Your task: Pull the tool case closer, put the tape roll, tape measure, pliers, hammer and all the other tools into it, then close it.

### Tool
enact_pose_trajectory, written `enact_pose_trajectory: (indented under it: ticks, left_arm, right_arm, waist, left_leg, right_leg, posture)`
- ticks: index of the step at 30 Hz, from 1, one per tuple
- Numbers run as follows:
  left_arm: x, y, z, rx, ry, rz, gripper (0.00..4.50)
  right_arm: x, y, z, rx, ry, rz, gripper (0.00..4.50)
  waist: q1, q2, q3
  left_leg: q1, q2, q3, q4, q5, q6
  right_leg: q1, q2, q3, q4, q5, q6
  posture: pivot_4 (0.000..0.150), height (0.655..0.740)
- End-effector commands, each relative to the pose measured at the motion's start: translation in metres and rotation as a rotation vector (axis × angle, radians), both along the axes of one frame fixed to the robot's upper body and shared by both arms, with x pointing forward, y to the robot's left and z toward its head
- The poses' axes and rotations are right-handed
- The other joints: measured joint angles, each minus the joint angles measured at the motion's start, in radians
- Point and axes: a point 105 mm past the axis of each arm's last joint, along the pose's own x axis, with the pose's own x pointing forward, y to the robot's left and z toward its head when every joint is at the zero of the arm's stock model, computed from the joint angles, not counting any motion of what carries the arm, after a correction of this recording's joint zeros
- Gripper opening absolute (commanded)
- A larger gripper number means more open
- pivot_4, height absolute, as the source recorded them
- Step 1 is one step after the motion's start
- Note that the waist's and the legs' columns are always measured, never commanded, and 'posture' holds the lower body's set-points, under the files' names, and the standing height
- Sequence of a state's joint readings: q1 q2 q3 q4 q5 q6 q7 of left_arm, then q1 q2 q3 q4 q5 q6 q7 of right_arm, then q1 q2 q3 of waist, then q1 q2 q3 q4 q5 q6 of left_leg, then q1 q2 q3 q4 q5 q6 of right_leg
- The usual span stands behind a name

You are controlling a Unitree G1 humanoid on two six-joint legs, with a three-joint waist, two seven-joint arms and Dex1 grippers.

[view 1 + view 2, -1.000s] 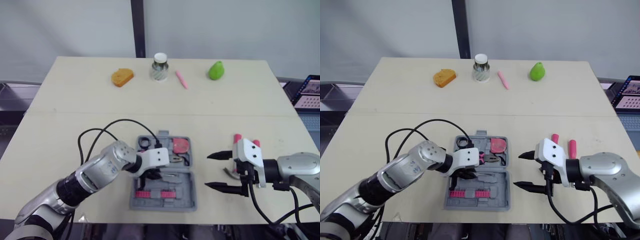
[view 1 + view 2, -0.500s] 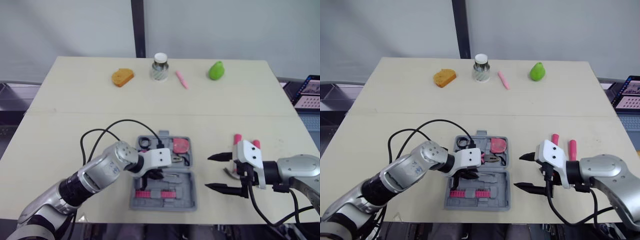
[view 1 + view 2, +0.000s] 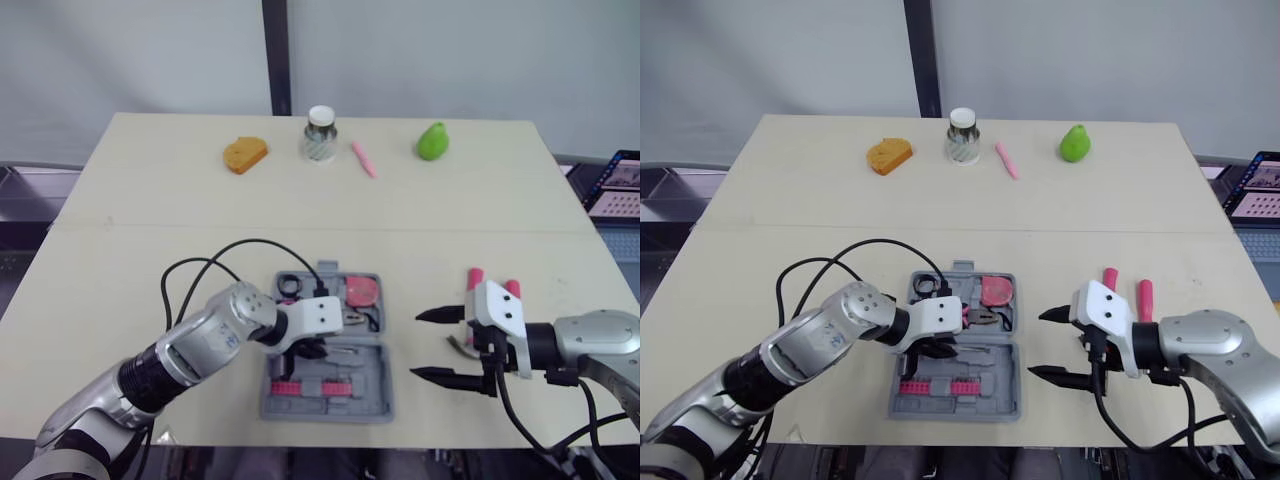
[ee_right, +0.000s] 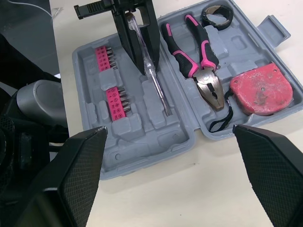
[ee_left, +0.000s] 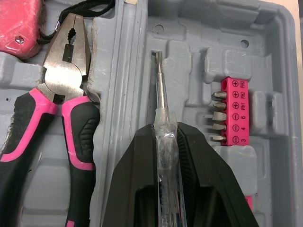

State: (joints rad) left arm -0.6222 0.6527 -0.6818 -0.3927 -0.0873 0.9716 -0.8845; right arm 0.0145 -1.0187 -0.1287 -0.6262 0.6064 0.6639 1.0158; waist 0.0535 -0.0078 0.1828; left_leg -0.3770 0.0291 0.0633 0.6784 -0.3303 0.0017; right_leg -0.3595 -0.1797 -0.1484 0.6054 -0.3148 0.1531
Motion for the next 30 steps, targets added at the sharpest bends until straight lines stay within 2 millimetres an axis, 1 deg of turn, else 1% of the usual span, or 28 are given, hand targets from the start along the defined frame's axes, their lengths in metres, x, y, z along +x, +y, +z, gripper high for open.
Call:
enact_pose_trajectory:
  ticks: [1, 17, 24, 26, 27, 28, 30]
  left_arm:
    - [0.001, -0.002, 0.003, -0.003, -0.027, -0.024, 0.10]
    - [0.002, 0.000, -0.008, -0.023, -0.024, -0.025, 0.10]
    - [0.000, 0.000, -0.008, -0.029, -0.012, -0.026, 0.10]
    - [-0.001, -0.001, -0.006, -0.039, -0.002, -0.027, 1.11]
    - [-0.002, -0.001, -0.004, -0.045, 0.003, -0.025, 1.44]
    - [-0.004, -0.002, -0.002, -0.055, 0.015, -0.025, 1.89]
    - [-0.006, -0.003, 0.004, -0.072, 0.027, -0.024, 1.89]
  right_arm:
    - [-0.002, 0.003, 0.011, 0.011, -0.053, 0.015, 4.50]
    - [-0.004, 0.003, 0.012, 0.016, -0.051, 0.014, 4.50]
    - [-0.004, 0.003, 0.013, 0.018, -0.051, 0.015, 4.50]
    - [-0.003, 0.004, 0.013, 0.020, -0.051, 0.017, 4.50]
    - [-0.003, 0.004, 0.013, 0.021, -0.051, 0.017, 4.50]
    - [-0.003, 0.005, 0.014, 0.023, -0.052, 0.019, 4.50]
    - [-0.003, 0.005, 0.014, 0.026, -0.052, 0.020, 4.50]
  waist:
    - [0.000, 0.000, 0.000]
    - [0.001, 0.000, 0.000]
    - [0.002, 0.000, 0.000]
    - [0.001, 0.000, 0.000]
    - [0.001, 0.000, 0.000]
    - [0.001, 0.000, 0.000]
    - [0.001, 0.000, 0.000]
  left_leg:
    - [0.000, 0.000, 0.000, 0.000, 0.000, 0.000]
    - [0.000, 0.000, 0.000, 0.001, 0.000, 0.001]
    - [0.000, 0.000, 0.000, 0.002, 0.000, 0.001]
    - [0.000, 0.000, 0.000, 0.002, 0.000, 0.001]
    - [0.000, 0.000, 0.000, 0.001, 0.000, 0.001]
    - [0.000, 0.000, 0.000, 0.001, 0.000, 0.001]
    - [0.000, 0.000, 0.000, 0.002, 0.000, 0.001]
  right_leg:
    - [0.000, 0.000, 0.000, 0.000, 0.000, 0.000]
    - [0.000, 0.000, 0.000, 0.000, 0.000, 0.000]
    - [0.001, 0.000, 0.000, 0.000, 0.000, 0.000]
    - [0.001, 0.000, 0.000, 0.000, 0.000, 0.000]
    - [0.000, 0.000, 0.000, 0.000, 0.000, 0.000]
    - [0.000, 0.000, 0.000, 0.001, 0.000, 0.000]
    - [0.000, 0.000, 0.000, 0.001, 0.000, 0.000]
  posture:
    - [0.150, 0.7400]
    - [0.150, 0.7400]
    - [0.150, 0.7400]
    - [0.150, 0.7400]
    - [0.150, 0.7400]
    - [0.150, 0.7400]
    - [0.150, 0.7400]
